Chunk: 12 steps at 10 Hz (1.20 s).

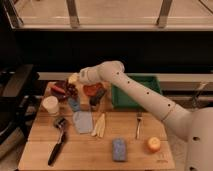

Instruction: Place grapes in plastic cup

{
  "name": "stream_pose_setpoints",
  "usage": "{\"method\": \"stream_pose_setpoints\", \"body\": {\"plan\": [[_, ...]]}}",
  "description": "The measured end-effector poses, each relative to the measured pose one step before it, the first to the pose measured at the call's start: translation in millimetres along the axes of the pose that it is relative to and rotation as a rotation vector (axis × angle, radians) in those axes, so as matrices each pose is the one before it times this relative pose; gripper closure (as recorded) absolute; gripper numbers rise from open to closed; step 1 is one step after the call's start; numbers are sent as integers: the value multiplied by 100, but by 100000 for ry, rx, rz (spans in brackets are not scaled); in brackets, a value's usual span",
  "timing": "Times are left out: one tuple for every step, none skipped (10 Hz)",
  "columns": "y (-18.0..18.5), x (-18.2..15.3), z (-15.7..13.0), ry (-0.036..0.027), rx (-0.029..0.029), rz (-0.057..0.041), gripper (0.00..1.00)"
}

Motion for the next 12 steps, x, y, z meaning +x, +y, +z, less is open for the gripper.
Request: {"method": "stream_pose_setpoints", "body": {"plan": [[151, 64, 297, -3, 783, 564, 100], [133, 68, 261, 34, 697, 610, 100], [339, 16, 191, 102, 419, 843, 100], [445, -86, 377, 30, 512, 1268, 100], [422, -229, 363, -160, 421, 1017, 100], [695, -365, 593, -20, 1043, 1346, 97], [808, -371, 474, -13, 766, 1291, 89], [493, -189, 286, 115, 469, 945, 81], [753, -315, 297, 75, 272, 1244, 71], [895, -216, 69, 652, -114, 1095, 58], [810, -230, -7, 534, -77, 1310, 49], [760, -206, -52, 558, 144, 1481, 42]]}}
